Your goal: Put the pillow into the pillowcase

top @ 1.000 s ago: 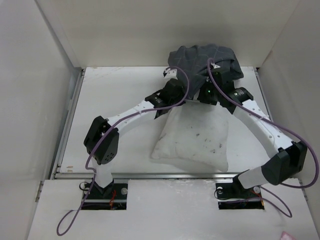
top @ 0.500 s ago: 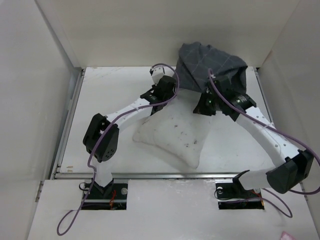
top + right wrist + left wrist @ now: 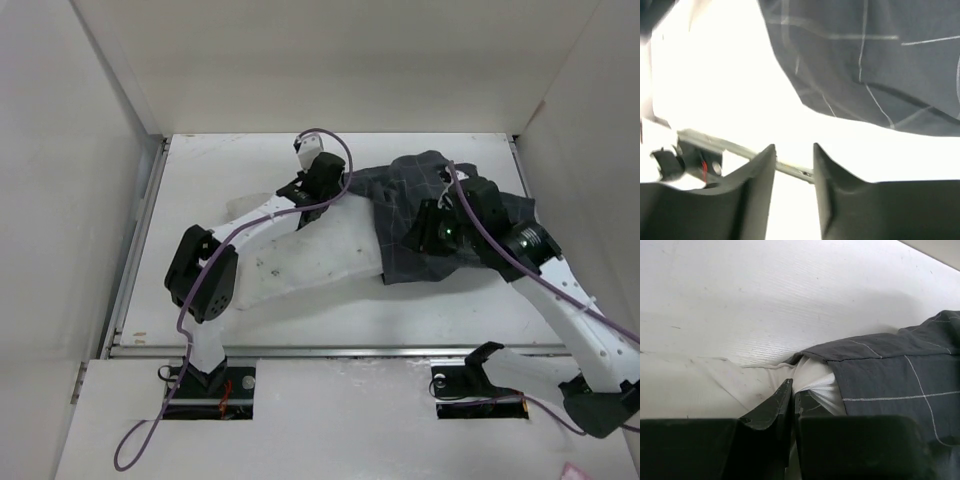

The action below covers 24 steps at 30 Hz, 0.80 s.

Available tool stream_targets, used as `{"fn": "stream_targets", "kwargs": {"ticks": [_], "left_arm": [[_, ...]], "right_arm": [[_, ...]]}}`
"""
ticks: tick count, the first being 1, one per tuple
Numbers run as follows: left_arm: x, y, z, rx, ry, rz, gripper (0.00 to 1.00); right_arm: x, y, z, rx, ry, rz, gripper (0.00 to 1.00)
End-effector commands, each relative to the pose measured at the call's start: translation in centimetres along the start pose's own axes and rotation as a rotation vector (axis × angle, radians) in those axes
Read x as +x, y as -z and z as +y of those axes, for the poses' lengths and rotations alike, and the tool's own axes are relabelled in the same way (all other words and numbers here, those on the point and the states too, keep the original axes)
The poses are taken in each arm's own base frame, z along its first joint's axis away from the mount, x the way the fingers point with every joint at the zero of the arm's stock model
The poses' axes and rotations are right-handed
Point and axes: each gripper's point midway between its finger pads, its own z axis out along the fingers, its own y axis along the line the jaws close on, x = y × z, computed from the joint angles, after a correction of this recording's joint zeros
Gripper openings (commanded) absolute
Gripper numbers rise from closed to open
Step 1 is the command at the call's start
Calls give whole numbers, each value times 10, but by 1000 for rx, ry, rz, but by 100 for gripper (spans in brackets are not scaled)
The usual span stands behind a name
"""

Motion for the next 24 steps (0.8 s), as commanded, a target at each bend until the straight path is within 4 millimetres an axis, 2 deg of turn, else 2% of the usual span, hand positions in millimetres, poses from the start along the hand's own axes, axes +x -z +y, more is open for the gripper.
{"fn": "stream_targets", "kwargs": {"ticks": [1,2,3,5,6,8,9,11,12,14,15,16,18,19,21,22,23,24], "left_arm": [[-32,3,13,-35,17,-85,0],[-32,3,13,-35,8,-84,0],[-32,3,14,-36,-10,-84,0],[-40,11,10,-21,-15,-87,0],[-36,12,10,-18,-40,-71,0],[-43,22,9,-8,-66,-67,0],[-50,32,10,-6,-74,-69,7],[-59,47,11,6,-76,-83,25],[-65,62,16,14,-82,-94,39],[-74,78,22,17,-90,-122,57],[-70,84,30,10,-106,-114,63],[-81,102,32,27,-114,-137,72],[-77,116,35,67,-177,-115,80],[-59,129,34,126,-238,-61,81],[-38,140,35,169,-339,-21,83],[-16,142,40,188,-396,23,83],[2,153,32,237,-450,52,83],[29,159,36,244,-526,102,84]], "right_arm": [[27,-15,12,-105,136,68,42],[34,-24,13,-126,163,92,48],[54,-30,23,-190,200,157,54],[62,-40,36,-226,257,181,58],[68,-40,44,-239,290,176,61],[52,-46,37,-137,315,94,67],[52,-47,27,-74,312,87,69],[35,-50,6,77,300,7,69],[30,-51,1,111,278,-18,69],[27,-54,-15,195,265,-54,69],[24,-54,-17,212,256,-68,69],[27,-58,-24,242,262,-62,69],[27,-60,-38,307,254,-81,69],[30,-65,-40,319,260,-65,69],[37,-75,-44,330,265,-51,69],[39,-81,-40,314,254,-41,68],[38,-87,-38,305,250,-51,68],[38,-93,-39,320,243,-52,68]]}}
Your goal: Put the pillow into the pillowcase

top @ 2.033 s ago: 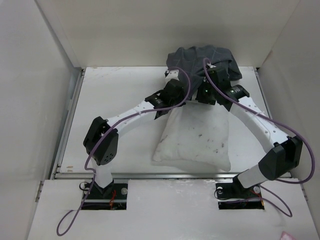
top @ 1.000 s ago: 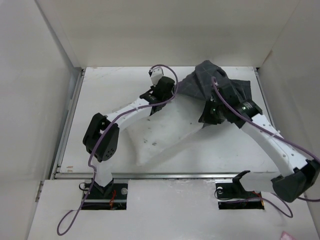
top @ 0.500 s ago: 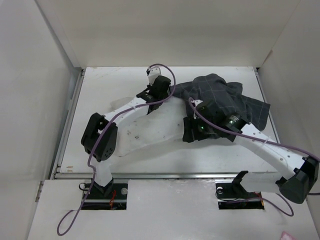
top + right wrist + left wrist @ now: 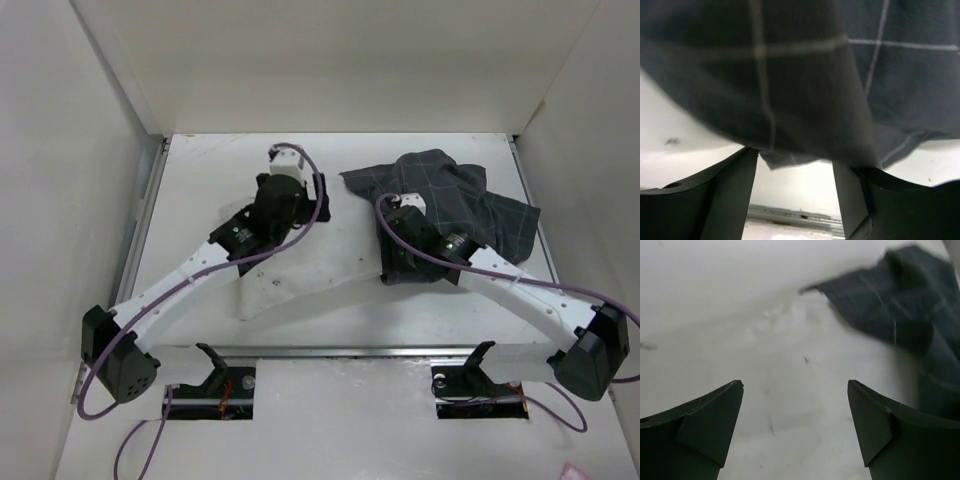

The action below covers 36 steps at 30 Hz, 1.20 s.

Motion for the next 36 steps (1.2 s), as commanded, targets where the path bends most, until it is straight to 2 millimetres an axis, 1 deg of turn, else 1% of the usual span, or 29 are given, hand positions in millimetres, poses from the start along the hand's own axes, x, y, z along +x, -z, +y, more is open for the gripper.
{"fn": "stream_targets", "kwargs": {"ticks": [1,2,4,6,8,9,11,12,13,15,16,17,18,19,20,21,22,23,24,25,26,27,28,29,30,32,33,34,36], "left_arm": [[79,12,-12,86,-261,198,84],[97,19,-17,97,-298,227,85],[103,22,-20,98,-342,225,86],[123,22,-22,100,-399,271,87],[130,18,-20,81,-431,281,92],[135,15,-25,85,-457,299,98],[135,8,-18,27,-488,297,98],[137,4,-19,26,-504,303,98],[149,-4,-19,29,-538,329,99],[153,-13,-32,43,-547,343,99],[156,-14,-32,36,-544,357,99],[164,-14,-36,67,-543,384,97],[164,-15,-43,99,-541,377,94],[167,-18,-48,124,-543,377,88],[166,-24,-61,172,-527,357,79],[168,-27,-63,176,-523,349,65],[167,-31,-69,193,-526,342,32],[174,-40,-72,189,-531,352,11],[171,-46,-74,163,-521,340,0],[165,-55,-71,125,-495,325,0],[150,-62,-83,117,-455,290,0],[140,-72,-73,64,-429,270,0],[136,-78,-72,47,-406,256,0],[132,-81,-69,41,-396,246,0],[111,-85,-68,25,-340,198,0],[99,-88,-60,8,-303,174,0],[94,-91,-60,13,-290,163,0],[83,-93,-53,-1,-261,142,0],[82,-94,-51,2,-255,146,0]], "right_arm": [[-15,-15,1,43,-48,-71,66],[-21,-18,1,61,-62,-88,65],[-41,-18,-4,111,-90,-161,55],[-61,-22,-4,123,-100,-215,52],[-88,-22,-7,117,-134,-269,50],[-96,-26,-7,117,-123,-274,50],[-124,-25,-13,86,-163,-308,49],[-131,-30,-12,77,-161,-311,49],[-142,-30,-12,63,-150,-333,46],[-157,-35,-10,19,-137,-339,45],[-162,-37,-9,2,-144,-342,45],[-167,-40,-9,-19,-136,-343,43],[-172,-43,-10,-21,-128,-349,42],[-173,-49,-9,-16,-117,-340,40],[-177,-52,-12,-14,-113,-339,34],[-175,-54,-8,-35,-97,-321,31],[-176,-56,-4,-49,-94,-315,29],[-173,-57,-2,-64,-74,-300,29],[-168,-57,3,-91,-66,-278,32],[-154,-64,0,-79,-58,-241,36],[-151,-59,-2,-81,-59,-247,41],[-142,-59,-4,-76,-64,-228,48],[-138,-57,-11,-49,-77,-231,50],[-118,-62,-19,-24,-69,-194,50],[-118,-50,-23,-19,-104,-219,52],[-103,-45,-32,6,-113,-208,56],[-104,-31,-37,11,-129,-231,58],[-101,-25,-42,27,-131,-237,62],[-94,-17,-53,62,-147,-260,70]]}}
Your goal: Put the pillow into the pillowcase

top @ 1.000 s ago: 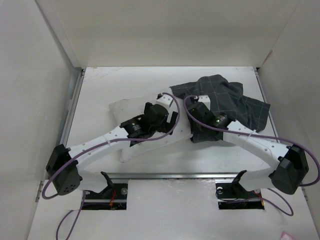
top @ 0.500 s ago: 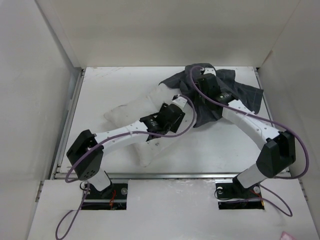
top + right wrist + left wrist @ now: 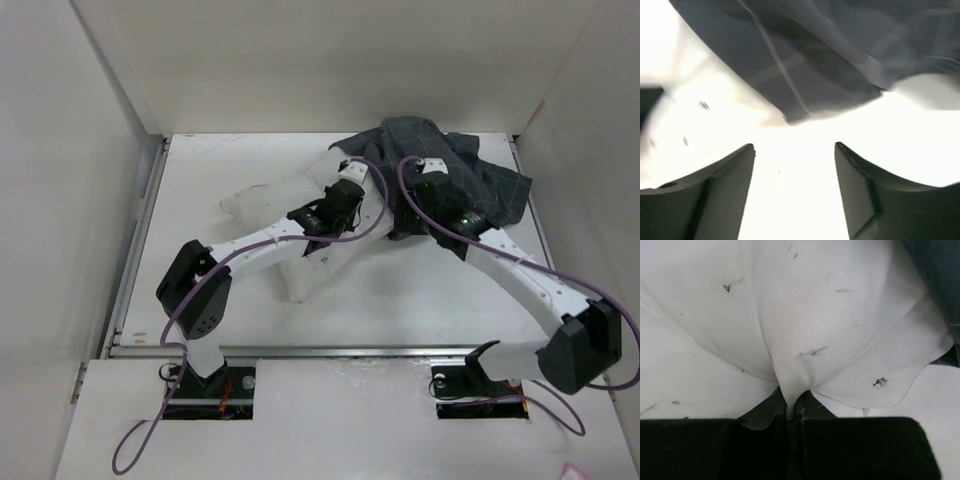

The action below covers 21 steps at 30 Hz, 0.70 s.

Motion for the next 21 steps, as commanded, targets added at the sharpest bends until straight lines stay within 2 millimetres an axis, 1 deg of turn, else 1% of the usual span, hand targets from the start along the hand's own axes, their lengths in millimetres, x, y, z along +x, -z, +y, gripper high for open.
{"fn": "stream_targets", "kwargs": {"ticks": [1,2,3,4,5,7,8,9,10,11,12,14,15,17,18,19,20,21], "left_arm": [[-37,5,16,-10,97,-84,0],[-39,5,13,5,110,-90,0],[-39,5,13,5,110,-91,0],[-45,7,16,12,122,-107,0],[-45,8,13,26,122,-104,0],[-51,12,11,44,129,-121,0],[-56,15,12,47,125,-132,0],[-59,19,10,61,128,-139,0],[-61,19,8,73,131,-147,0],[-65,22,9,74,125,-155,0],[-65,22,9,74,125,-156,0],[-72,27,8,87,120,-170,0],[-72,27,8,86,111,-171,0],[-73,28,11,72,99,-171,0],[-77,31,12,75,102,-181,0],[-82,34,15,80,91,-196,0],[-81,33,13,92,91,-198,0],[-83,36,10,118,83,-208,0]], "right_arm": [[-11,20,-14,48,-42,-84,72],[-3,17,-16,54,-45,-68,75],[-6,17,-15,49,-49,-80,76],[0,9,-14,60,-50,-53,76],[-1,3,-12,58,-52,-57,76],[1,-9,-9,61,-49,-50,76],[0,-21,-5,62,-49,-48,76],[4,-28,-3,60,-33,-31,76],[2,-33,-1,60,-33,-30,76],[6,-45,1,67,-18,-13,76],[3,-51,4,63,-20,-21,76],[0,-64,1,107,-16,-24,76],[-2,-67,1,122,-31,-28,74],[-7,-69,-9,196,-48,-43,52],[-11,-67,-13,223,-74,-57,37],[-9,-65,-19,254,-75,-52,19],[-6,-65,-23,273,-71,-51,10],[-10,-61,-22,268,-77,-64,2]]}}
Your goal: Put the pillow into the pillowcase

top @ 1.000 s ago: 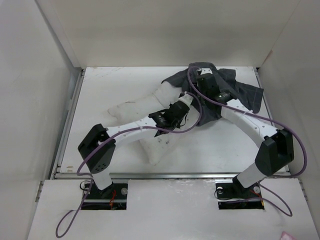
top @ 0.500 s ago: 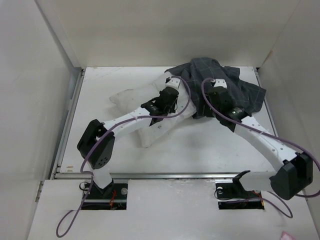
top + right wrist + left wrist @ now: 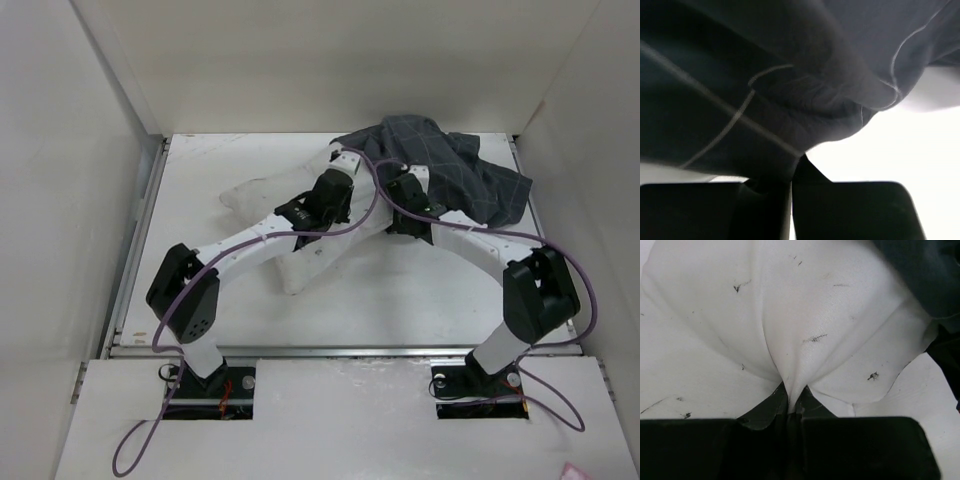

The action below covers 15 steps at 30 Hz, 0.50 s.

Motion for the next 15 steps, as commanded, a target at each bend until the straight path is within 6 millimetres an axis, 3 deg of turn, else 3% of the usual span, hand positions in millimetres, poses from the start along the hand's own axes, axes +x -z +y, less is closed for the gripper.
{"fn": "stream_targets", "kwargs": {"ticks": [1,2,3,4,5,6,9,10,11,12,13,14,15], "left_arm": [[-62,27,-17,123,34,-171,0],[-63,28,-22,148,35,-176,0],[-67,29,-26,171,25,-181,0],[-75,29,-37,225,27,-199,0],[-73,27,-43,250,23,-189,0],[-81,30,-49,281,25,-207,0],[-93,29,-63,339,51,-233,0],[-101,31,-65,354,55,-256,0],[-105,32,-66,354,97,-268,0],[-119,36,-67,356,124,-305,0],[-126,39,-69,365,150,-322,0],[-134,38,-69,360,181,-341,0],[-141,40,-70,363,224,-364,0]], "right_arm": [[-46,23,-5,20,-68,-146,0],[-47,27,-1,-18,-37,-140,0],[-47,33,17,-129,-9,-126,0],[-56,52,37,-279,50,-147,0],[-64,59,36,-289,76,-183,0],[-74,84,64,-478,116,-199,0],[-97,138,107,-810,254,-318,0],[-95,177,133,-1054,354,-332,0],[-81,182,151,-1173,437,-289,0],[-55,187,155,-1274,621,-254,0],[-46,226,169,-1485,760,-287,0],[-29,217,177,-1534,847,-253,0],[-6,215,172,-1571,976,-219,0]]}}
